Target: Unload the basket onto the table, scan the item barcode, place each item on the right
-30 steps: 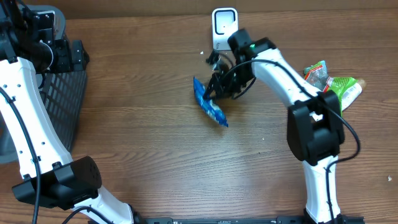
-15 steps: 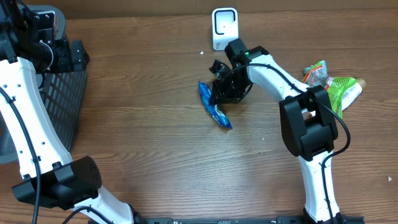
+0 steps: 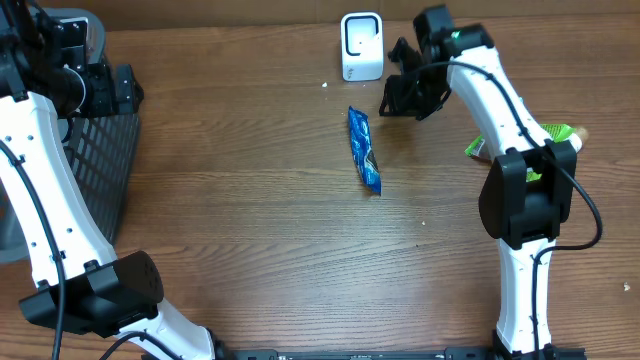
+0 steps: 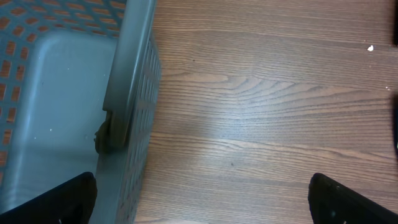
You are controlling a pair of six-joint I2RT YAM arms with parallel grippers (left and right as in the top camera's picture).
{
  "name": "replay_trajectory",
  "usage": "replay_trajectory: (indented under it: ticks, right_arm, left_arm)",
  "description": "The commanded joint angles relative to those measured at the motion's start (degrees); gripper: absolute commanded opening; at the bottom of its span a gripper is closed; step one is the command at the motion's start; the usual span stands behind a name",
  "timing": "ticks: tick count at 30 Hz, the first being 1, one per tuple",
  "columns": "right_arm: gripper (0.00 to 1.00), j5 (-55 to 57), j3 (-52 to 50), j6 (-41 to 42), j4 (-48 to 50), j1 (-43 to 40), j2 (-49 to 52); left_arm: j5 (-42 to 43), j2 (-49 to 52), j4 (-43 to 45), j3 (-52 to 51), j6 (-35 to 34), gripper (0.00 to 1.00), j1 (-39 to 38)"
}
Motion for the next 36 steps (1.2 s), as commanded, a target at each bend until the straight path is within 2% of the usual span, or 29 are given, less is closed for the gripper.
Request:
replay_trajectory:
  ticks: [1, 8, 18, 22, 27, 31, 34, 36]
  right_arm:
    - [0.34, 0.0, 4.0, -1.2, -5.7, 1.7, -0.8]
    - [0.27, -1.5, 1.9, -1.4, -14.4, 8.0, -0.8]
    - [0.24, 3.3, -6.0, -2.5, -11.0, 16.6, -0.8]
    - [0.18, 7.1, -10.3, -2.2, -9.0, 16.1, -0.8]
    - [0.11, 15.8, -8.7, 1.3, -9.0, 12.0, -1.5]
    - [0.11, 17.9, -6.1, 2.8, -6.2, 7.1, -2.6]
    - [0.13, 15.2, -6.1, 1.7, -5.0, 4.8, -2.5]
    - [0.23, 11.4, -6.1, -1.9, -4.2, 4.5, -2.8]
  left_arm:
    - [0.6, -1.0, 0.0, 0.1, 1.2, 1.0, -0.4]
    - [0.6, -1.0, 0.0, 0.1, 1.2, 1.0, -0.4]
    - [0.6, -1.0, 0.0, 0.1, 1.2, 1.0, -0.4]
    - [0.6, -1.0, 0.0, 0.1, 1.2, 0.99, -0.4]
    - [0.6, -1.0, 0.0, 0.1, 1.2, 1.0, -0.4]
    - [0.6, -1.0, 0.0, 0.1, 1.2, 1.0, -0.4]
    - [0.6, -1.0, 0.0, 0.1, 1.2, 1.0, -0.4]
    - [0.6, -1.0, 0.0, 0.1, 1.2, 1.0, -0.4]
